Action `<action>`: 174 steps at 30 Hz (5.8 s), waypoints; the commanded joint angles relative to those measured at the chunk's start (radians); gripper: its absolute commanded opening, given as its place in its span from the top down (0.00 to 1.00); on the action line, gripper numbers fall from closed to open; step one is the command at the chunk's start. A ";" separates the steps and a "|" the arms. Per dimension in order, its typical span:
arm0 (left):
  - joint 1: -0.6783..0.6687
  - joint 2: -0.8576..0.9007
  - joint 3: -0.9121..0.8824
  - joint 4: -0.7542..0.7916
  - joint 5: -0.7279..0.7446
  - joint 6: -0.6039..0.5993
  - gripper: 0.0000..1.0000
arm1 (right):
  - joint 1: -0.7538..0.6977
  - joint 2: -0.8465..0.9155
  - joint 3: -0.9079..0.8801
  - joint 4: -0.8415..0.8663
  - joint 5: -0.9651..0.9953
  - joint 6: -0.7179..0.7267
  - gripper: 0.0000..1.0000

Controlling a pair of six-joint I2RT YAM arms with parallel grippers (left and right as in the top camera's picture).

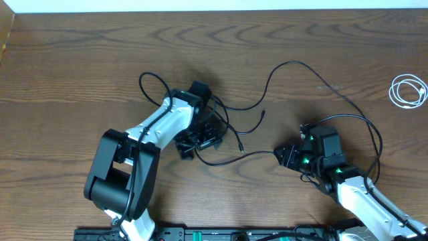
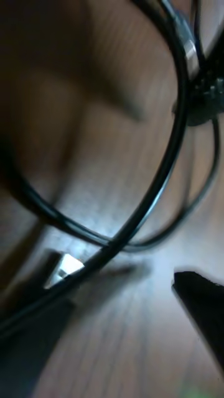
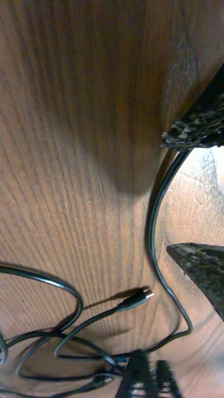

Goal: Untangle cables

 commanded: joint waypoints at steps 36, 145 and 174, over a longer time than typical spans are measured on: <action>0.074 -0.194 0.001 0.042 -0.018 -0.070 0.26 | 0.042 0.000 -0.010 0.022 0.067 0.013 0.62; 0.172 -0.768 0.029 0.607 -0.003 -0.139 0.93 | 0.041 0.000 -0.010 0.146 -0.081 0.010 0.48; -0.214 -0.269 0.103 0.553 0.021 0.128 0.83 | 0.041 0.000 -0.010 0.130 -0.038 0.010 0.48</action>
